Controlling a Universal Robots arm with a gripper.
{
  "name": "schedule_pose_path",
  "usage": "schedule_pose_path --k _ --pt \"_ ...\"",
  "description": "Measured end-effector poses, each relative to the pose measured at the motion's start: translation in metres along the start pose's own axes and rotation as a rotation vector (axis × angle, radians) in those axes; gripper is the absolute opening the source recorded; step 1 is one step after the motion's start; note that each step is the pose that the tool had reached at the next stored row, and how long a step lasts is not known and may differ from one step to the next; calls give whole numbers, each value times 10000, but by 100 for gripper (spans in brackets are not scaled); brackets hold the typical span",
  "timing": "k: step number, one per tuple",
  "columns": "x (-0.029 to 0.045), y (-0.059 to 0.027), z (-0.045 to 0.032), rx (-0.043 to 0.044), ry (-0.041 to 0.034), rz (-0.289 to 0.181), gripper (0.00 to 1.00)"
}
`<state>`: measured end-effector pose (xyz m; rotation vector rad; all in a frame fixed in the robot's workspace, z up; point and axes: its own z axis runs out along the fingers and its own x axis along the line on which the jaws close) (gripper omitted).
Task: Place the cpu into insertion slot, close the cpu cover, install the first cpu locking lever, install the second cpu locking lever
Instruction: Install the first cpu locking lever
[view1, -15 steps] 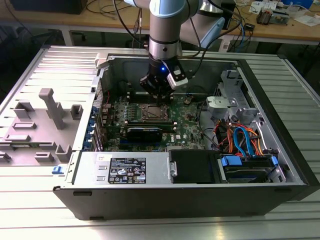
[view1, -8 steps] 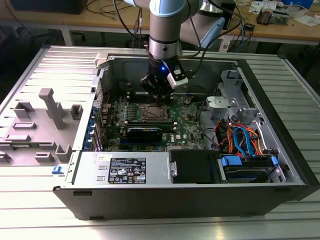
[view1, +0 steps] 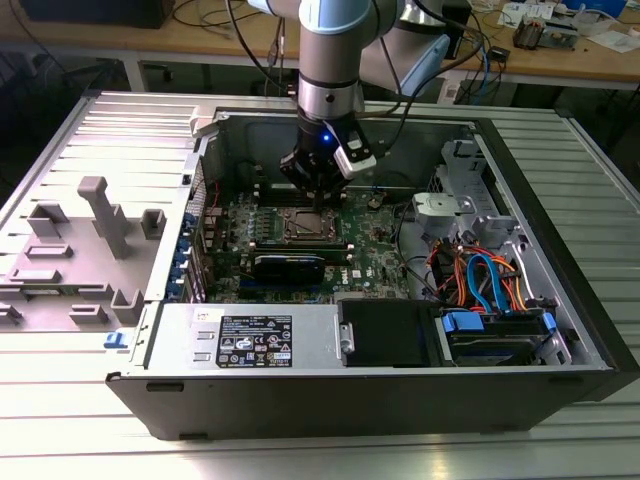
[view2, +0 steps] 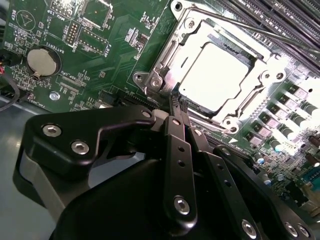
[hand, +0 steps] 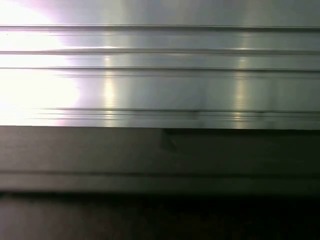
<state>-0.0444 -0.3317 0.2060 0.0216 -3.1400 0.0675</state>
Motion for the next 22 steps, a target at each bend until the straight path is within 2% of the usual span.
schedule_pose_path --k 6,22 --pt "-1 0 22 87 2 0 11" --pt "-32 7 43 80 2 1 11"
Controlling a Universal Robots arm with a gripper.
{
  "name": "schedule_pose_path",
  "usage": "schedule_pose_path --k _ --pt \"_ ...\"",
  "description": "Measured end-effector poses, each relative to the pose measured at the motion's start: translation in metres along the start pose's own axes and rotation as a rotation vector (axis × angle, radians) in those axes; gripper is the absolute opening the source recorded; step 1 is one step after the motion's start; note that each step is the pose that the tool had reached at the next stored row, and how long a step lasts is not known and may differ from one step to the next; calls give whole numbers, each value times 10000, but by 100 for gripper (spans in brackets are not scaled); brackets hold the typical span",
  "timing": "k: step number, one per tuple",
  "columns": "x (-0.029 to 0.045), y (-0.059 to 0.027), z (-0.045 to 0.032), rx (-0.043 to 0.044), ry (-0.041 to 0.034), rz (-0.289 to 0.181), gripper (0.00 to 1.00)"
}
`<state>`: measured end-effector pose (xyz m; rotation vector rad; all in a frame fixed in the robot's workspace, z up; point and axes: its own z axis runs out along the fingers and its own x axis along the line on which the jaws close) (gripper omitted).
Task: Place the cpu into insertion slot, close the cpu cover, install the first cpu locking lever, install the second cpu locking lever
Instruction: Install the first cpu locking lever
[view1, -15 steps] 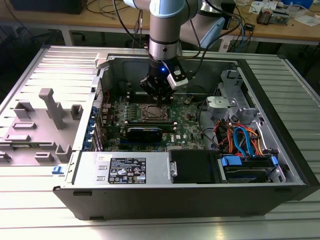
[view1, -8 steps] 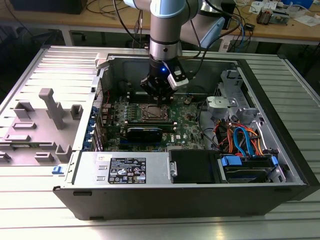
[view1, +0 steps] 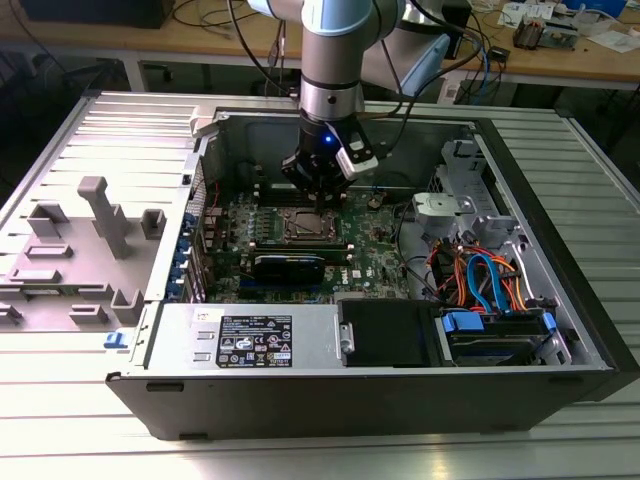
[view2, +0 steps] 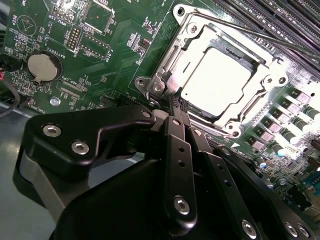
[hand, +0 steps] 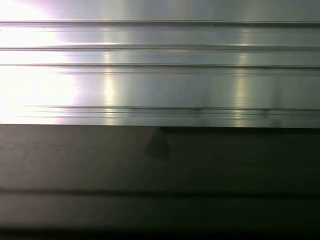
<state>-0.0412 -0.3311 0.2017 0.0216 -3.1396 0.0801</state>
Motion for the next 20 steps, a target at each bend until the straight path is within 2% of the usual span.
schedule_pose_path --k 9,13,17,20 --pt "-2 15 10 13 0 -4 11" --pt "-2 20 10 -26 -2 -20 11" --pt "-4 22 -16 -54 -9 -21 11" --pt "-3 20 -36 -44 -4 -22 11"
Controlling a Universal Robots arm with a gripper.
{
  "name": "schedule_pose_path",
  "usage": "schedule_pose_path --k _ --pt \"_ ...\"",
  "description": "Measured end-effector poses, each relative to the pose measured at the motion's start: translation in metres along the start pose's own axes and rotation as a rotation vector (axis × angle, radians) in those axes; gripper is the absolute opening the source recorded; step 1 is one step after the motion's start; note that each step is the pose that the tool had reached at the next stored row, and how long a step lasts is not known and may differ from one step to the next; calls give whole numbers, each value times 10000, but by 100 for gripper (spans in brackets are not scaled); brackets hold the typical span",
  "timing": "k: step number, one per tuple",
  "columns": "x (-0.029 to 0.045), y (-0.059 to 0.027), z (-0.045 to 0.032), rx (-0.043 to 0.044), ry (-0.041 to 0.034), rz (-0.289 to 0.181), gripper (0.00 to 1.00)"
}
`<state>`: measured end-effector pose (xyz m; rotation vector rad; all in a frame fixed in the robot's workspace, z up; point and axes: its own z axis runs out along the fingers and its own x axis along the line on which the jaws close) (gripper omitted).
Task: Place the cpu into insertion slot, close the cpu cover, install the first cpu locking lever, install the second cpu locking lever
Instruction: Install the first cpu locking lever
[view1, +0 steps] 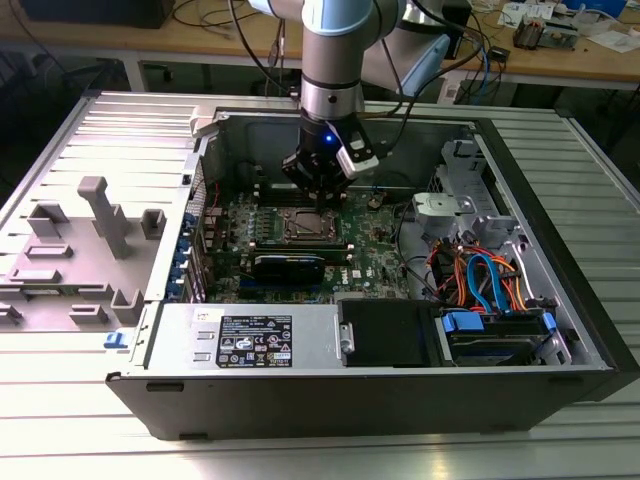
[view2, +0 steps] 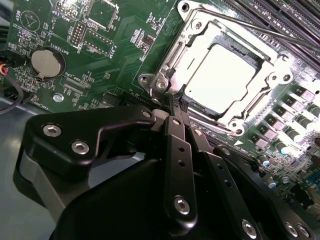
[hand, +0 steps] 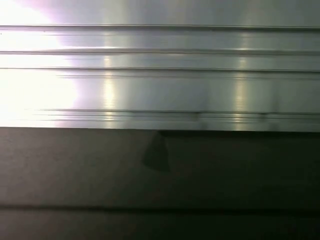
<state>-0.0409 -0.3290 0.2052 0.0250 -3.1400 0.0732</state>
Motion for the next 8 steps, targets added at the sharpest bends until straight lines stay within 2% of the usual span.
schedule_pose_path --k 8 --pt "-1 -14 -56 1 0 -2 11"
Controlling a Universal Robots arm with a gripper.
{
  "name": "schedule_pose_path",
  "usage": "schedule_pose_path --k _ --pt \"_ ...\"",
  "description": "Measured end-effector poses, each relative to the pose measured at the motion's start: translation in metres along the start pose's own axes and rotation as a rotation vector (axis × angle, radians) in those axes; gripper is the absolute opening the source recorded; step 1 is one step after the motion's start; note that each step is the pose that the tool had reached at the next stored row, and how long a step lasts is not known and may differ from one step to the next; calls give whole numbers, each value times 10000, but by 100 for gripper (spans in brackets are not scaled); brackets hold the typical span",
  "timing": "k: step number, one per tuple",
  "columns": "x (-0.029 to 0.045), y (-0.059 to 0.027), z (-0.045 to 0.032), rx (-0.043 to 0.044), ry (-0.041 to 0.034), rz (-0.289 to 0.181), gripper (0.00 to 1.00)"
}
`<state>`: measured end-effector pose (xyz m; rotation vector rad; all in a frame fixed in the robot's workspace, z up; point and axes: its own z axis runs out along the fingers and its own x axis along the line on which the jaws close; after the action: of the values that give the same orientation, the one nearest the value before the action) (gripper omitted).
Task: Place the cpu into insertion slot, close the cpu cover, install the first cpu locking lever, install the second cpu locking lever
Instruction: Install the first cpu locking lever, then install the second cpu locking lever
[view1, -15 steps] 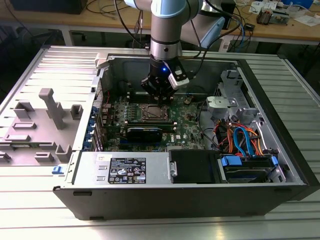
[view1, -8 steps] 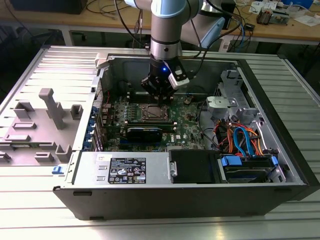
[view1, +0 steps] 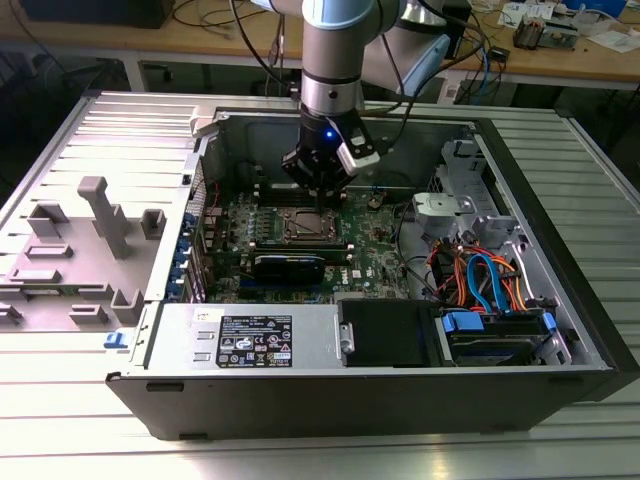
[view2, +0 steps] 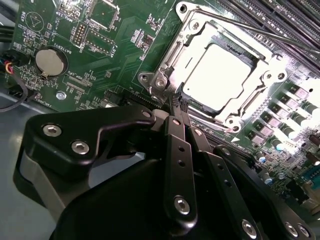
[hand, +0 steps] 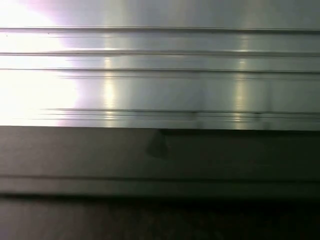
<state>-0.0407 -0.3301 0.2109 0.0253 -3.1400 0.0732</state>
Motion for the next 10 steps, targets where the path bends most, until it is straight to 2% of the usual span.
schedule_pose_path --k 10 --pt "-7 -20 0 1 1 3 11"
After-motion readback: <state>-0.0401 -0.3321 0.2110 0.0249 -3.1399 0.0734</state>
